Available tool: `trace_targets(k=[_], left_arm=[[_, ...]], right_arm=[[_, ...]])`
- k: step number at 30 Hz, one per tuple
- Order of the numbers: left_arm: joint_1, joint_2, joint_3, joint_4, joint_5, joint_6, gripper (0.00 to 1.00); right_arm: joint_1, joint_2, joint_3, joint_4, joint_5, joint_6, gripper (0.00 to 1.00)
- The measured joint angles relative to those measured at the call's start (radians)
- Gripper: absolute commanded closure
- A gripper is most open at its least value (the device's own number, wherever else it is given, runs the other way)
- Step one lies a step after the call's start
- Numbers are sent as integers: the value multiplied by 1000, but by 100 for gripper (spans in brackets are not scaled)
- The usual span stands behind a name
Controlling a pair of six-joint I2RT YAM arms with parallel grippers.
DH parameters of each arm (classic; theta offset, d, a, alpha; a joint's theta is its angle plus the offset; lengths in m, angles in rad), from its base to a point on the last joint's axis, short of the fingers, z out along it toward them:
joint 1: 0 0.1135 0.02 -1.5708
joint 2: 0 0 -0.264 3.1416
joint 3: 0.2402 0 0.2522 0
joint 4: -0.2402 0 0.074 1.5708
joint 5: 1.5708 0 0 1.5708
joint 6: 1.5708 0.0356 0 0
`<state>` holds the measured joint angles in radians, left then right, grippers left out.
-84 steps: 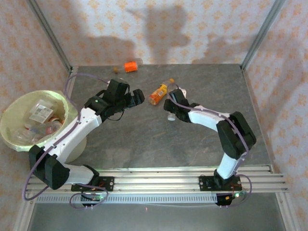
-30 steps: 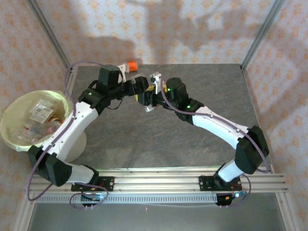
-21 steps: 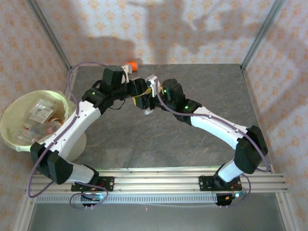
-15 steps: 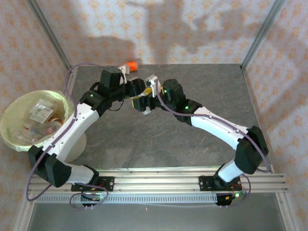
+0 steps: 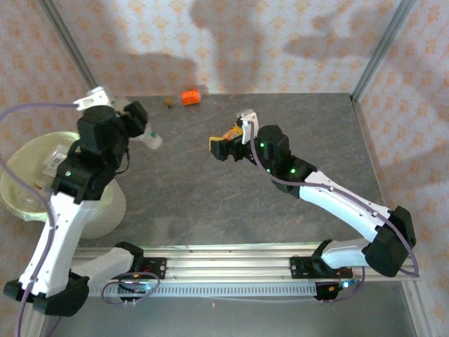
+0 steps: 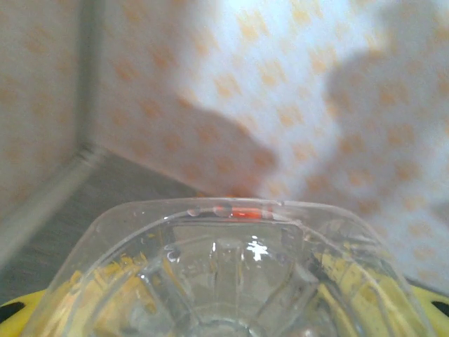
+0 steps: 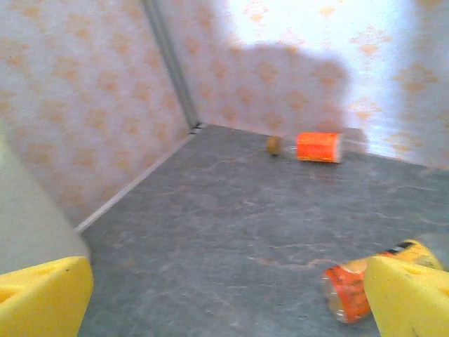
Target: Put the plastic bottles in the bin
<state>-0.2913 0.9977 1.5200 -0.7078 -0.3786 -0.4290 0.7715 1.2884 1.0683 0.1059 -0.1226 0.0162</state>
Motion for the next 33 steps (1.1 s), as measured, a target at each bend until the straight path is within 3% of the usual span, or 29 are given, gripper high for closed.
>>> trace_targets(k=[4, 8, 11, 20, 23, 26, 33], left_arm=[[55, -20, 39, -51, -169, 64, 46], [248, 6, 106, -117, -186, 88, 46], [425, 16, 112, -144, -142, 88, 47], [915, 23, 112, -208, 128, 63, 49], [1022, 33, 106, -210, 173, 60, 49], [1064, 50, 96, -209, 153, 73, 49], [1067, 100, 64, -150, 13, 173, 48]], right_arm=[[0, 3, -8, -1, 97, 3, 1], [0, 15, -8, -2, 159, 16, 1], [0, 26, -8, -16, 188, 24, 1], [0, 39, -8, -50, 240, 39, 1], [0, 49, -7, -63, 242, 43, 1], [0, 59, -4, -70, 248, 51, 1], [0, 82, 15, -76, 251, 66, 1]])
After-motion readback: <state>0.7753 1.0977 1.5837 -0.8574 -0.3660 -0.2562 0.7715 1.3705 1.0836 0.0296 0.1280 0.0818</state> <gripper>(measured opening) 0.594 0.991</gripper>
